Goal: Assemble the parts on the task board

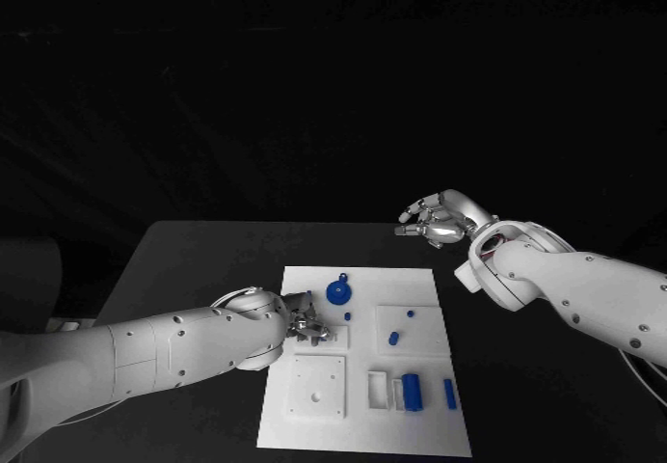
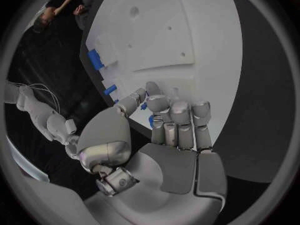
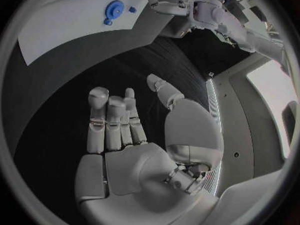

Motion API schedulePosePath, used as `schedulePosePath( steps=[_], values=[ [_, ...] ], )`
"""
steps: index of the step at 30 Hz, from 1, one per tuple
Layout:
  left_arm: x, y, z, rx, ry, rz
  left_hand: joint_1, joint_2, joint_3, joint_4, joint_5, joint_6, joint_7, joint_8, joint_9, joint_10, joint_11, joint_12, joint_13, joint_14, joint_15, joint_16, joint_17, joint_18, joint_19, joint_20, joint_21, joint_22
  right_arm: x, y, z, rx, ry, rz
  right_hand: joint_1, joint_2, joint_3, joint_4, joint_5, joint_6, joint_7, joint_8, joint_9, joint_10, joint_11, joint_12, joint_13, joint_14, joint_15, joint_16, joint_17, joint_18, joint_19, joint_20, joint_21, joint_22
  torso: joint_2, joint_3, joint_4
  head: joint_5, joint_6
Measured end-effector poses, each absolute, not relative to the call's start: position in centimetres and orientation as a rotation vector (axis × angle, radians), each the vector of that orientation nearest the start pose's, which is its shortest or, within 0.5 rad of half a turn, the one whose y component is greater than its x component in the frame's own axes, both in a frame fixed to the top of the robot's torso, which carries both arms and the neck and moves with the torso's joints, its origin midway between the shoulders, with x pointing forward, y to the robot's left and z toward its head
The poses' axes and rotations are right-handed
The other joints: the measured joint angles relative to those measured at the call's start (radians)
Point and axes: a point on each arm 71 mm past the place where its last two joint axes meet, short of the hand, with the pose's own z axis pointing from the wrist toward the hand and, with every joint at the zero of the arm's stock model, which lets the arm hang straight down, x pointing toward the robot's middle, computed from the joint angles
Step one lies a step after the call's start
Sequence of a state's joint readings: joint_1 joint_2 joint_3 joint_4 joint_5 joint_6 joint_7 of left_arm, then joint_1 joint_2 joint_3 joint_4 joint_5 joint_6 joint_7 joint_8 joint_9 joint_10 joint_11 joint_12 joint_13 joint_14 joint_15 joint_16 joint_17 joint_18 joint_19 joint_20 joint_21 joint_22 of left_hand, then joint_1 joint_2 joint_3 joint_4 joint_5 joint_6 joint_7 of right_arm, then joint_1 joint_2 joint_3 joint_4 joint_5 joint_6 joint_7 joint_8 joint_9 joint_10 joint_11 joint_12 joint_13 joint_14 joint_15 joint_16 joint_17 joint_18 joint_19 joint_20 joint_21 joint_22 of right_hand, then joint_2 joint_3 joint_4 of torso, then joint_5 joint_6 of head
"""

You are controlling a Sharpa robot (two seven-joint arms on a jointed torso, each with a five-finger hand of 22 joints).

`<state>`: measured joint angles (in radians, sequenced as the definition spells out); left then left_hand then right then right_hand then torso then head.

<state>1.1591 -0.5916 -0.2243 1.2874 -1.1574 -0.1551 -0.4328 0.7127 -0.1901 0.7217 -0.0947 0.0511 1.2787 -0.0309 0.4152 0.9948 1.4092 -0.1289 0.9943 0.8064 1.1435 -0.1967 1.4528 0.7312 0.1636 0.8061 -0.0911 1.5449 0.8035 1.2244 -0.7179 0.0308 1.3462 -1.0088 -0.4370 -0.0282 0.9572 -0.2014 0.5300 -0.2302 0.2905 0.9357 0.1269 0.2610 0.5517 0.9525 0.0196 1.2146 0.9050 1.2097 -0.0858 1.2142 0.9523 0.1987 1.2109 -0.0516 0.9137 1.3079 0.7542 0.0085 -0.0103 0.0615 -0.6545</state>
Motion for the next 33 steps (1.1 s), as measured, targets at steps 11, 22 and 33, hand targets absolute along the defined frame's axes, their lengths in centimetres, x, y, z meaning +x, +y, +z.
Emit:
schedulePosePath(
  steps=[11, 22, 33],
  values=[
    [48.3, 16.3, -30.1, -0.143, 2.193, -0.382, -0.029, 0.014, -0.127, -0.027, 0.000, -0.011, 0.000, 0.000, 0.011, -0.004, 0.004, 0.006, -0.001, -0.004, -0.004, 0.004, -0.001, 0.000, -0.006, -0.002, 0.008, 0.000, 53.4, -19.8, -15.5, 0.332, 1.549, 0.854, 0.000, 0.000, -0.003, 0.003, 0.004, 0.000, -0.001, 0.000, 0.000, -0.004, -0.004, 0.004, -0.001, 0.000, 0.000, 0.000, -0.001, 0.000, 0.000, 0.000, 0.000, 0.000, 0.000, 0.0001, 0.0000, 0.000, 0.002],
    [48.9, 16.6, -28.2, -0.210, 2.167, -0.437, -0.054, 0.007, -0.147, -0.014, 0.000, -0.028, 0.003, -0.019, 0.005, -0.008, 0.008, -0.001, -0.010, -0.015, -0.007, -0.001, -0.007, 0.000, -0.009, 0.000, -0.001, -0.006, 53.4, -20.0, -15.5, 0.336, 1.549, 0.850, -0.007, 0.002, -0.004, 0.007, 0.004, 0.001, -0.002, 0.000, 0.000, -0.007, 0.000, 0.004, -0.002, 0.000, 0.000, 0.000, -0.001, 0.000, 0.000, 0.000, 0.000, 0.000, 0.000, 0.0012, -0.0001, 0.000, 0.007],
    [51.9, 18.6, -24.0, -0.321, 2.110, -0.461, -0.022, 0.013, -0.147, -0.027, 0.000, -0.144, 0.054, -0.115, -0.040, -0.109, 0.047, -0.106, -0.059, -0.096, 0.022, -0.095, -0.053, -0.016, -0.076, 0.014, -0.065, -0.037, 53.7, -20.5, -15.6, 0.351, 1.548, 0.837, -0.008, 0.000, -0.003, 0.008, 0.008, -0.004, 0.000, -0.004, 0.000, -0.007, 0.000, 0.004, -0.003, 0.000, 0.000, 0.000, -0.001, 0.000, 0.000, 0.000, 0.000, 0.000, -0.001, 0.0016, 0.0000, 0.002, 0.019]
  ],
)
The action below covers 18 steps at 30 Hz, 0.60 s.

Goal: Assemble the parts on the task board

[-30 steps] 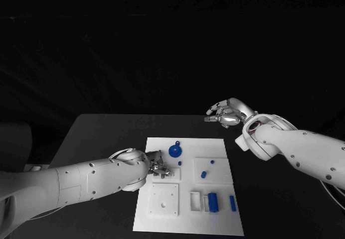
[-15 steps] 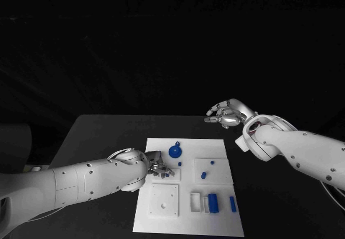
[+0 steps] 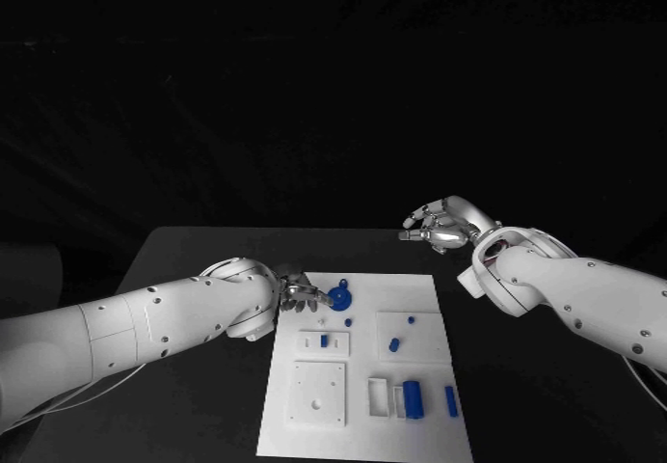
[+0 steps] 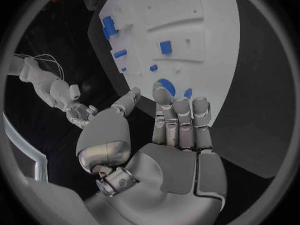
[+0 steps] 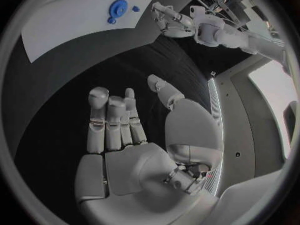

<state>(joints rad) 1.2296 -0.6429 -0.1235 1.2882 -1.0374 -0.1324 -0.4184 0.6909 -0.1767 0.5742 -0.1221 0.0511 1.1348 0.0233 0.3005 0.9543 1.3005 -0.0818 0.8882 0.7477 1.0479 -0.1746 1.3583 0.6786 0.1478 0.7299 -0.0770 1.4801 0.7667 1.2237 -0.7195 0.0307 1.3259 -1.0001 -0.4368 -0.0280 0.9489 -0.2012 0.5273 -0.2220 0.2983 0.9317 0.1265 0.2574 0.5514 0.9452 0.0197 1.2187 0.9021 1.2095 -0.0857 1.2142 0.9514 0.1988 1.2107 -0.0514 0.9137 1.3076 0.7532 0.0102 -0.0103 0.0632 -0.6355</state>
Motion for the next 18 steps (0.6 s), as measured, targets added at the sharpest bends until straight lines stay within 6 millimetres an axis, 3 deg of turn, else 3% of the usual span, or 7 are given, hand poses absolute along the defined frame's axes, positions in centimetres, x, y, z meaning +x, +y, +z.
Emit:
schedulePosePath(
  steps=[1, 2, 5, 7, 15, 18],
  values=[
    [52.3, 18.9, -23.8, -0.332, 2.106, -0.456, 0.011, 0.010, 0.002, -0.015, 0.000, -0.039, 0.011, -0.025, -0.011, -0.033, 0.011, -0.026, -0.010, -0.026, 0.009, -0.023, -0.010, -0.001, -0.019, 0.004, -0.018, -0.008, 53.8, -20.6, -15.7, 0.353, 1.548, 0.835, 0.000, 0.000, -0.003, 0.003, 0.000, 0.000, 0.000, 0.000, 0.000, 0.000, 0.000, 0.000, 0.000, 0.000, 0.000, 0.000, 0.000, 0.000, 0.000, 0.000, 0.000, 0.000, 0.000, 0.0000, 0.0000, 0.000, 0.001],
    [52.6, 19.1, -23.7, -0.339, 2.103, -0.451, 0.020, 0.019, -0.001, -0.030, 0.000, -0.058, 0.022, -0.038, -0.019, -0.054, 0.020, -0.046, -0.019, -0.044, 0.021, -0.042, -0.020, -0.020, -0.037, 0.008, -0.035, -0.015, 53.8, -20.6, -15.7, 0.354, 1.547, 0.833, 0.000, 0.000, -0.003, 0.003, 0.000, 0.000, 0.000, 0.000, 0.000, 0.000, 0.000, 0.000, 0.000, 0.000, 0.000, 0.000, 0.000, 0.000, 0.000, 0.000, 0.000, 0.000, 0.000, 0.0000, 0.0000, 0.001, 0.003],
    [53.2, 19.6, -23.7, -0.354, 2.103, -0.436, 0.039, 0.038, -0.006, -0.065, 0.000, -0.080, 0.044, -0.060, -0.037, -0.089, 0.040, -0.099, -0.045, -0.078, 0.055, -0.089, -0.047, -0.048, -0.068, 0.014, -0.076, -0.034, 53.9, -20.8, -15.7, 0.359, 1.547, 0.829, 0.000, 0.000, -0.003, 0.003, 0.000, 0.000, 0.000, -0.004, 0.000, 0.000, 0.000, 0.000, 0.000, 0.000, 0.000, 0.000, 0.000, 0.000, 0.000, 0.000, 0.000, 0.000, 0.000, -0.0002, -0.0001, 0.002, 0.008],
    [53.6, 19.9, -23.8, -0.359, 2.103, -0.425, 0.042, 0.041, -0.009, -0.070, 0.000, -0.081, 0.046, -0.060, -0.042, -0.091, 0.042, -0.114, -0.053, -0.080, 0.065, -0.101, -0.055, -0.047, -0.071, 0.014, -0.086, -0.040, 54.0, -20.9, -15.8, 0.362, 1.547, 0.826, 0.000, 0.000, -0.003, 0.003, 0.000, -0.001, 0.000, -0.004, 0.000, 0.000, 0.000, 0.000, -0.001, 0.000, 0.000, 0.000, 0.000, 0.000, 0.000, 0.000, 0.000, 0.000, 0.000, -0.0005, -0.0003, 0.002, 0.010],
    [55.8, 20.9, -23.6, -0.361, 2.090, -0.354, 0.046, 0.045, -0.015, -0.065, 0.000, -0.083, 0.048, -0.066, -0.053, -0.091, 0.042, -0.135, -0.065, -0.080, 0.075, -0.115, -0.068, -0.047, -0.071, 0.014, -0.096, -0.049, 54.1, -20.8, -15.8, 0.366, 1.548, 0.826, 0.000, 0.000, -0.003, 0.003, 0.000, -0.003, 0.000, -0.004, 0.000, 0.000, 0.000, 0.000, -0.001, 0.000, 0.000, 0.000, 0.000, 0.000, 0.000, -0.004, 0.000, 0.000, 0.002, -0.0011, -0.0001, 0.006, 0.017],
    [56.4, 20.9, -23.8, -0.354, 2.101, -0.333, 0.028, 0.039, -0.025, -0.054, 0.000, -0.100, 0.054, -0.081, -0.063, -0.097, 0.048, -0.148, -0.069, -0.082, 0.078, -0.119, -0.072, -0.063, -0.071, 0.014, -0.102, -0.051, 54.1, -20.7, -15.8, 0.365, 1.549, 0.829, 0.000, 0.000, -0.003, 0.003, 0.000, -0.003, 0.000, -0.004, 0.000, 0.000, 0.000, 0.000, -0.001, 0.000, 0.000, 0.000, 0.000, 0.000, 0.000, -0.005, 0.000, 0.000, 0.002, -0.0009, -0.0003, 0.009, 0.017]
  ],
)
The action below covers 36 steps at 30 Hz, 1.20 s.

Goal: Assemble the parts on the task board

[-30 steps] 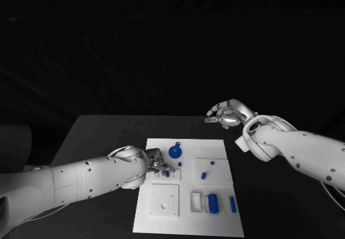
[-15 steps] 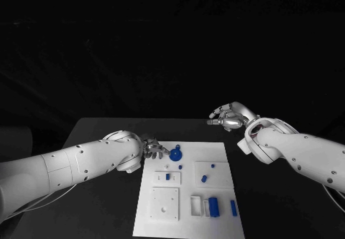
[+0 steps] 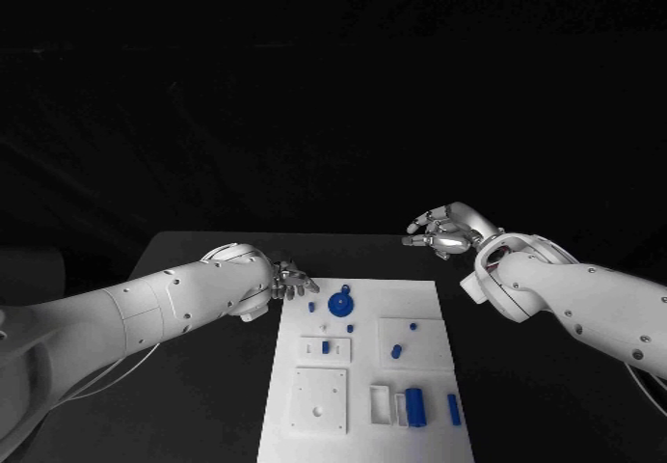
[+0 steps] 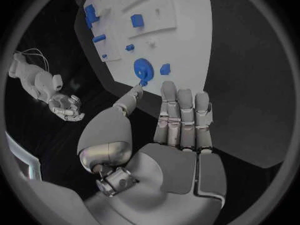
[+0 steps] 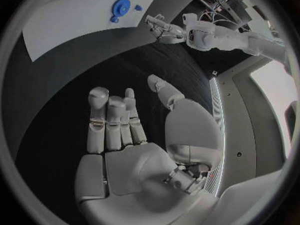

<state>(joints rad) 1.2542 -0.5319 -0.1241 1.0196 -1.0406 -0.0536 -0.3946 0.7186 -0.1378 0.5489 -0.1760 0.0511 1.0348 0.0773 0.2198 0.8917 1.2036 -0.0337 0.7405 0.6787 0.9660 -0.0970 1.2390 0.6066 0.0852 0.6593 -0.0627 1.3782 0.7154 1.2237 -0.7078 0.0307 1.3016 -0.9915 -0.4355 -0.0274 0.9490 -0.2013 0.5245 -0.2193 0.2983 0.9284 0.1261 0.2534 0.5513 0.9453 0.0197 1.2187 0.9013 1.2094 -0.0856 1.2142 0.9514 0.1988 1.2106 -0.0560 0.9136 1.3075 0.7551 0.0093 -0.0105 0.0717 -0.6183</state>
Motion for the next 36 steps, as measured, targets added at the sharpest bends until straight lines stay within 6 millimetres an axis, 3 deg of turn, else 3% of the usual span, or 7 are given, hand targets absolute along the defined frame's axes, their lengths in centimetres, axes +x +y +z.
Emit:
schedulePosePath(
  steps=[19, 36],
  values=[
    [57.6, 20.7, -25.8, -0.332, 2.185, -0.276, -0.022, 0.012, -0.003, 0.020, 0.000, -0.005, 0.004, -0.008, -0.016, -0.005, 0.005, -0.009, -0.001, -0.006, 0.006, 0.000, -0.001, 0.000, -0.004, 0.004, -0.004, -0.001, 54.1, -20.2, -15.8, 0.362, 1.552, 0.838, 0.000, 0.000, 0.003, 0.003, 0.004, -0.003, -0.001, 0.000, 0.000, 0.000, 0.000, 0.000, -0.001, -0.001, 0.001, 0.000, -0.001, 0.000, 0.000, 0.000, 0.000, 0.000, 0.005, -0.0002, -0.0066, 0.009, -0.003],
    [57.7, 20.6, -26.6, -0.346, 2.223, -0.287, -0.040, 0.030, -0.008, 0.031, 0.000, -0.004, 0.004, -0.008, -0.024, -0.005, 0.005, -0.013, 0.000, -0.010, 0.010, 0.000, -0.001, 0.000, -0.007, 0.000, -0.004, -0.001, 54.1, -20.0, -15.8, 0.359, 1.554, 0.843, 0.000, 0.000, 0.003, 0.003, 0.008, -0.005, -0.002, 0.000, 0.000, 0.000, 0.000, 0.000, -0.002, -0.001, 0.001, 0.000, -0.001, 0.000, -0.001, 0.002, 0.000, 0.000, 0.004, -0.0002, -0.0053, 0.004, -0.008]
  ],
)
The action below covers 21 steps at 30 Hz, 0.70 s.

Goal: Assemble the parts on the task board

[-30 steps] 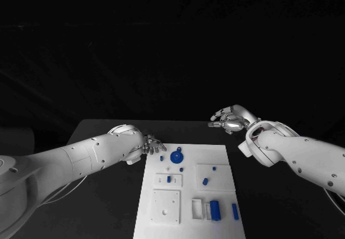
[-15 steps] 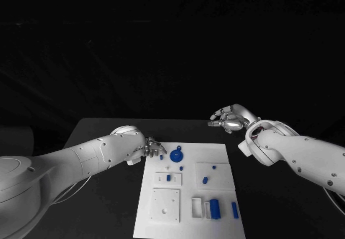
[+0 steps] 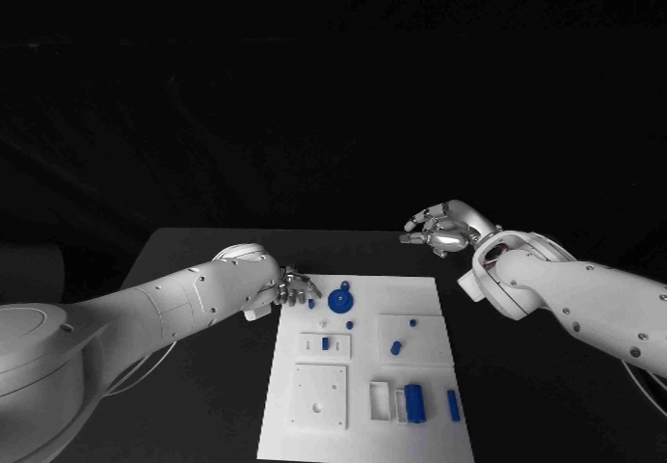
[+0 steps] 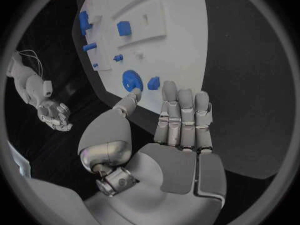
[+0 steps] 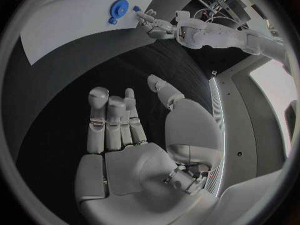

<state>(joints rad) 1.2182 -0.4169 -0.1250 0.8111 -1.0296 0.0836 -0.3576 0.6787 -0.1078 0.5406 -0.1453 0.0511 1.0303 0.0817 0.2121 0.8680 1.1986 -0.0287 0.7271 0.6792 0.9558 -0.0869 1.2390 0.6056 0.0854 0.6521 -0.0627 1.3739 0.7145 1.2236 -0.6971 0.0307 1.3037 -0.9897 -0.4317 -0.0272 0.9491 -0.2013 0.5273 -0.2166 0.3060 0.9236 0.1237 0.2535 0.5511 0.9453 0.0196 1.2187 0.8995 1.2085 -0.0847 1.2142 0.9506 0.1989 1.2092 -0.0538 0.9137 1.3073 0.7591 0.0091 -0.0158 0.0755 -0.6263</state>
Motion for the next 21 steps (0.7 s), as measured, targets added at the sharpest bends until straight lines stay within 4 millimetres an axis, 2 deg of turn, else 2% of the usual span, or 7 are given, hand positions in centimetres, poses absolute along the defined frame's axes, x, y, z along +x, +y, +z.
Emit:
schedulePosePath(
  steps=[12, 15, 21],
  values=[
    [57.58, 21.11, -27.25, -0.367, 2.240, -0.284, 0.011, 0.030, 0.000, -0.008, 0.000, 0.000, 0.000, 0.000, -0.005, -0.004, 0.004, 0.000, 0.003, -0.003, 0.003, 0.000, 0.000, 0.000, -0.007, 0.000, 0.000, 0.003, 54.05, -19.94, -15.82, 0.358, 1.556, 0.845, -0.004, 0.004, -0.003, 0.003, 0.000, 0.000, 0.000, 0.000, 0.000, 0.000, 0.000, 0.000, 0.000, -0.001, 0.001, 0.000, 0.000, 0.000, 0.000, 0.000, 0.000, 0.000, 0.000, 0.0006, -0.0001, -0.002, -0.001],
    [57.57, 21.02, -27.32, -0.367, 2.243, -0.287, 0.022, 0.054, 0.005, -0.024, 0.000, 0.000, 0.000, 0.000, -0.005, -0.004, 0.004, -0.004, 0.005, -0.007, 0.007, 0.000, -0.001, 0.000, -0.007, 0.000, 0.000, 0.004, 54.05, -19.92, -15.82, 0.358, 1.556, 0.846, -0.004, 0.004, -0.003, 0.003, 0.000, 0.000, 0.001, 0.000, 0.000, 0.000, 0.000, 0.000, 0.000, -0.001, 0.001, 0.000, 0.000, 0.000, 0.000, 0.000, 0.000, 0.000, 0.000, 0.0011, -0.0001, -0.002, -0.002],
    [57.46, 20.48, -27.60, -0.365, 2.249, -0.301, 0.028, 0.073, 0.002, -0.034, 0.000, 0.000, 0.000, 0.002, -0.008, -0.004, 0.004, -0.004, 0.006, -0.007, 0.007, 0.000, -0.001, 0.000, -0.011, 0.004, 0.000, 0.005, 54.03, -19.87, -15.82, 0.357, 1.557, 0.847, -0.004, 0.004, -0.003, 0.003, 0.000, 0.002, 0.003, 0.000, 0.000, 0.000, 0.000, 0.002, 0.000, -0.001, 0.001, 0.000, 0.000, 0.000, 0.000, 0.000, 0.000, 0.000, 0.000, 0.0008, -0.0001, -0.002, -0.003]
  ],
)
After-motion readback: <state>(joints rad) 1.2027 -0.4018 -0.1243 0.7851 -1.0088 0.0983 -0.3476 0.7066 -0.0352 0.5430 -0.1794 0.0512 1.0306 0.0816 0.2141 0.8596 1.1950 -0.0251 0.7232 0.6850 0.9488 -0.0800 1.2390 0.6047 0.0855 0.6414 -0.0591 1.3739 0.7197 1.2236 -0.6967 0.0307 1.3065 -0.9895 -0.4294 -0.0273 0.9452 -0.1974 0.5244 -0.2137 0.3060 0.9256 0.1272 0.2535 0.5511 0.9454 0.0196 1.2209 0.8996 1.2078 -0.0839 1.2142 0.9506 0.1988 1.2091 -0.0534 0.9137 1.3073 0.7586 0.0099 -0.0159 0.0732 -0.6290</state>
